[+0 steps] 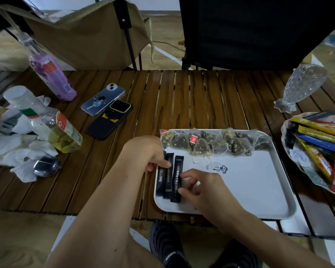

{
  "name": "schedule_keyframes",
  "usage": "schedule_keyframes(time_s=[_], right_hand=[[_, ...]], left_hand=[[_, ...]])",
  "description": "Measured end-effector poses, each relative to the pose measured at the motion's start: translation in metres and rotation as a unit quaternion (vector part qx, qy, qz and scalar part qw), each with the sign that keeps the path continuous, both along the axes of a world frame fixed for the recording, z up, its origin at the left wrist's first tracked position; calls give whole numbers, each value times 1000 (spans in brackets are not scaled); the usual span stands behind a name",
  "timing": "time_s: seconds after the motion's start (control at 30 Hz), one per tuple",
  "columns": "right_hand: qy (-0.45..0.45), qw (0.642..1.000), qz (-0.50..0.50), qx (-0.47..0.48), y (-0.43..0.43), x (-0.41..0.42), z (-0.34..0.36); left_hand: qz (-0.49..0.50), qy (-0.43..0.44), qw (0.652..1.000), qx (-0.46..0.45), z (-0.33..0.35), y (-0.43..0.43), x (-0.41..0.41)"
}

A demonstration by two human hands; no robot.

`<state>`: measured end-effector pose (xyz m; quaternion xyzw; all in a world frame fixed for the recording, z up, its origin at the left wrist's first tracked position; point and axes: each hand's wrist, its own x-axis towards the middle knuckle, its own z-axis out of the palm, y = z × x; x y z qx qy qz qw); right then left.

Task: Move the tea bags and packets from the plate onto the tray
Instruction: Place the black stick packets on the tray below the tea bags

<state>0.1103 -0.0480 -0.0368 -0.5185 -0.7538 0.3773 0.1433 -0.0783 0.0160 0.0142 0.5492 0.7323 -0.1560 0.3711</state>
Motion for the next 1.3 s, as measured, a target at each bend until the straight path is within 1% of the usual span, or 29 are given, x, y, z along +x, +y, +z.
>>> schedule_keyframes(time_s=[0.13, 0.23, 0.3, 0.37, 0.47, 0.67, 0.93, 1.03, 1.17, 1.3], right_hand=[[-13, 999, 32, 19, -3, 2, 2], [-15, 996, 91, 16, -4, 5, 5], [-56, 987, 147, 29, -4, 7, 6], [-91, 979, 175, 44, -4, 8, 7], [-105, 977, 177, 51, -3, 9, 8], [-129, 973, 186, 55, 4, 13, 9], [-139, 966, 202, 80, 4, 14, 5], [-138, 969, 187, 88, 6, 19, 11], [-138, 979, 116, 97, 20, 40, 25], [-150, 980, 27, 125, 49, 75, 44]], left_hand=[[-9, -23, 1000, -15, -3, 0, -5], [-13, -27, 999, -36, -5, 1, -6], [-13, -24, 999, -42, -6, 2, -6], [-16, -21, 999, -42, -7, 3, -7], [-31, -21, 999, -34, -10, 4, -5], [-38, -23, 999, 13, -12, 6, 3], [-32, -12, 999, 11, -6, 4, 5], [-35, 11, 998, 43, 1, 0, 9], [-83, 58, 990, 99, 10, -7, 28], [-130, 77, 966, 208, 9, -9, 52]])
